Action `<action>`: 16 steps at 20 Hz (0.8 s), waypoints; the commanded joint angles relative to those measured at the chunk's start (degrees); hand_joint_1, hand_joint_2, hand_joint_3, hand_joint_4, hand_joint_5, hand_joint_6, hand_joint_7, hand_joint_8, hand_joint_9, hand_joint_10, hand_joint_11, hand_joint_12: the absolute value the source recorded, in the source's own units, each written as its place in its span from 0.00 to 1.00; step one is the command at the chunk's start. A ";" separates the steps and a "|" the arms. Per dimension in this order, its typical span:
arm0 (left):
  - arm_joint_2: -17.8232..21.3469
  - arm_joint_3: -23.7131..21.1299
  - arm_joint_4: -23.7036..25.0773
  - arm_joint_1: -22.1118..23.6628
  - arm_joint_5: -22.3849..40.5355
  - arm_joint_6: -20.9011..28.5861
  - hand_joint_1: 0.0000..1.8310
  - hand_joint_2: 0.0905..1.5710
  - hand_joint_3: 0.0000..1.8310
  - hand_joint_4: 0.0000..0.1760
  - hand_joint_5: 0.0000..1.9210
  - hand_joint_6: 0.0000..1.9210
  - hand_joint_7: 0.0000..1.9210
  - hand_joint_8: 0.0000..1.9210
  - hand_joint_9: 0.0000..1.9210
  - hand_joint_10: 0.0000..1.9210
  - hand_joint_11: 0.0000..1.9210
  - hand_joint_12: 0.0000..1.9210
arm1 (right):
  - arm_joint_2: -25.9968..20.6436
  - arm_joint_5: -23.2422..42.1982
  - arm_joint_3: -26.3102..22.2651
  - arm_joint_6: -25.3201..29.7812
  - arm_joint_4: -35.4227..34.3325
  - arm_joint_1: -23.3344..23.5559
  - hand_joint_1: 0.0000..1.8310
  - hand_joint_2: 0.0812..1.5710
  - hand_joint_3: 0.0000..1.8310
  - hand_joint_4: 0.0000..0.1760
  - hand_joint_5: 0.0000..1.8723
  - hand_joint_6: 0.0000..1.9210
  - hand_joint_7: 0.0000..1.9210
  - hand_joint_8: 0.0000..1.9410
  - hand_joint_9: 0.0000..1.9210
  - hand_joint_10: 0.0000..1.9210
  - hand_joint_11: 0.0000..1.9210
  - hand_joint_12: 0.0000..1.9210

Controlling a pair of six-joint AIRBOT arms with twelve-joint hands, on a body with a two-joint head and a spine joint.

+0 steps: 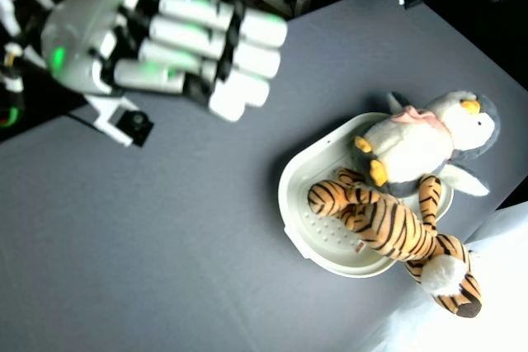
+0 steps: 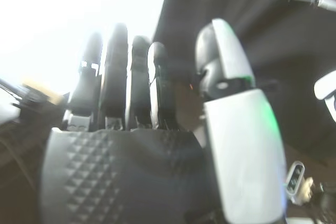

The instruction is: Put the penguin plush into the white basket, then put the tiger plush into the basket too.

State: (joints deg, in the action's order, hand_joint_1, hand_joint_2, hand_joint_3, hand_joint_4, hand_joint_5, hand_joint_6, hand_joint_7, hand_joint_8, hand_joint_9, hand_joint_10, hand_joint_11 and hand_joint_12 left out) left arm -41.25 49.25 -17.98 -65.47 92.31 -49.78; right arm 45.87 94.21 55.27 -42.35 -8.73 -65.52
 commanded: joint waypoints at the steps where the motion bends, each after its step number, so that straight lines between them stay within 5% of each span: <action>1: 0.29 0.00 2.20 1.20 7.20 0.32 0.08 0.79 0.00 0.20 0.20 0.14 0.11 0.01 0.04 0.00 0.00 0.01 | 0.04 6.80 0.19 -0.18 -0.06 1.05 0.40 0.82 0.00 0.09 0.08 0.00 0.07 0.00 0.10 0.00 0.00 0.36; 2: 0.75 0.09 3.54 2.82 7.20 0.15 0.12 0.79 0.00 0.24 0.24 0.11 0.16 0.00 0.11 0.01 0.00 0.19 | -0.14 6.80 0.19 -0.60 1.17 2.12 0.37 0.82 0.00 0.15 0.09 0.00 0.09 0.01 0.11 0.00 0.00 0.40; 3: 0.88 0.16 4.42 3.99 7.21 -0.05 0.17 0.78 0.00 0.03 0.25 0.06 0.23 0.00 0.21 0.02 0.00 0.38 | -0.28 6.80 0.17 -1.08 2.13 2.80 0.28 0.84 0.01 0.32 0.07 0.00 0.10 0.00 0.11 0.00 0.00 0.38; 4: 0.90 0.20 5.39 5.27 7.22 -0.39 0.08 0.81 0.01 0.23 0.20 0.02 0.24 0.00 0.25 0.03 0.00 0.40 | -0.44 6.80 0.13 -1.52 3.20 3.48 0.28 0.81 0.00 0.38 0.04 0.00 0.02 0.00 0.02 0.00 0.00 0.23; 5: 0.88 0.09 6.13 6.42 7.22 -1.34 0.10 0.80 0.00 0.12 0.23 0.03 0.27 0.01 0.27 0.03 0.00 0.39 | -0.62 6.80 0.10 -1.86 4.13 4.26 0.29 0.80 0.00 0.25 0.01 0.00 0.00 0.00 0.00 0.00 0.00 0.05; 6: 0.82 0.02 6.71 7.67 7.22 -2.31 0.10 0.80 0.00 0.00 0.19 0.01 0.17 0.00 0.17 0.01 0.00 0.36 | -0.93 6.81 0.11 -2.26 4.35 4.55 0.37 0.76 0.00 0.69 0.00 0.00 0.00 0.00 0.00 0.00 0.00 0.01; 7: 0.78 0.05 6.88 8.11 7.23 -2.57 0.02 0.90 0.01 0.00 0.16 0.00 0.13 0.00 0.12 0.00 0.00 0.31 | -1.08 6.81 0.12 -2.61 4.36 4.65 0.36 0.77 0.00 0.58 0.00 0.00 0.00 0.00 0.00 0.00 0.03 0.02; 8: 0.78 0.06 6.98 8.42 7.23 -2.66 0.00 0.95 0.01 0.00 0.16 0.00 0.15 0.01 0.13 0.00 0.00 0.36 | -1.23 6.82 0.13 -2.72 4.49 4.82 0.36 0.79 0.00 0.44 0.00 0.00 0.01 0.01 0.01 0.00 0.01 0.13; 9: 0.87 0.01 6.97 8.48 7.23 -2.65 0.16 0.99 0.04 0.00 0.09 0.00 0.11 0.00 0.10 0.00 0.00 0.31 | -1.28 6.82 0.08 -2.72 4.49 4.87 0.36 0.80 0.00 0.41 0.00 0.00 0.01 0.01 0.02 0.00 0.00 0.18; 10: 1.06 -0.26 6.74 8.58 7.23 -2.62 0.18 0.89 0.01 0.00 0.11 0.01 0.09 0.00 0.07 0.00 0.00 0.18 | -1.58 6.83 -0.43 -2.72 4.46 4.97 0.36 0.80 0.00 0.41 0.00 0.00 0.01 0.00 0.02 0.00 0.00 0.19; 12: 1.15 -0.41 6.53 8.75 7.23 -2.47 0.29 0.94 0.01 0.00 0.17 0.00 0.15 0.00 0.14 0.01 0.06 0.14 | -2.23 6.84 -1.08 -2.72 4.46 5.49 0.36 0.80 0.00 0.40 0.00 0.00 0.01 0.00 0.02 0.00 0.00 0.19; 13: 1.31 -0.52 6.60 8.92 7.24 -2.15 0.45 0.92 0.00 0.00 0.23 0.01 0.20 0.01 0.18 0.01 0.12 0.17 | -3.11 6.84 -1.65 -2.71 4.66 6.32 0.36 0.80 0.00 0.40 0.00 0.00 0.01 0.00 0.02 0.00 0.00 0.19; 14: 1.41 -0.62 6.63 8.96 7.24 -2.06 0.52 0.89 0.00 0.00 0.25 0.69 0.26 0.01 0.29 0.02 0.19 0.41 | -3.39 6.84 -1.83 -2.71 4.92 6.73 0.36 0.80 0.00 0.40 0.00 0.00 0.01 0.00 0.02 0.00 0.00 0.19; 15: 1.61 -0.79 6.65 9.01 7.24 -1.64 0.55 0.89 0.02 0.00 0.25 0.90 0.25 0.69 0.39 0.08 0.29 0.58 | -3.72 6.85 -2.07 -2.71 5.06 7.19 0.36 0.80 0.00 0.40 0.00 0.00 0.01 0.00 0.02 0.00 0.00 0.19; 16: 1.78 -0.92 6.66 9.02 7.24 -1.23 0.46 0.93 0.01 0.00 0.21 0.94 0.29 0.42 0.47 0.10 0.36 0.58 | -4.05 6.86 -2.34 -2.70 5.11 7.68 0.36 0.80 0.00 0.40 0.00 0.00 0.01 0.00 0.02 0.00 0.00 0.19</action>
State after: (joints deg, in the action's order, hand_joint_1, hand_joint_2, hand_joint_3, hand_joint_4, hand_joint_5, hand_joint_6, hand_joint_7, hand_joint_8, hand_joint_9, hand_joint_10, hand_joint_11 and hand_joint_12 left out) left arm -39.59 48.53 -12.49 -57.36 93.08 -51.03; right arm 41.74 94.85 52.80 -45.08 -2.94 -58.65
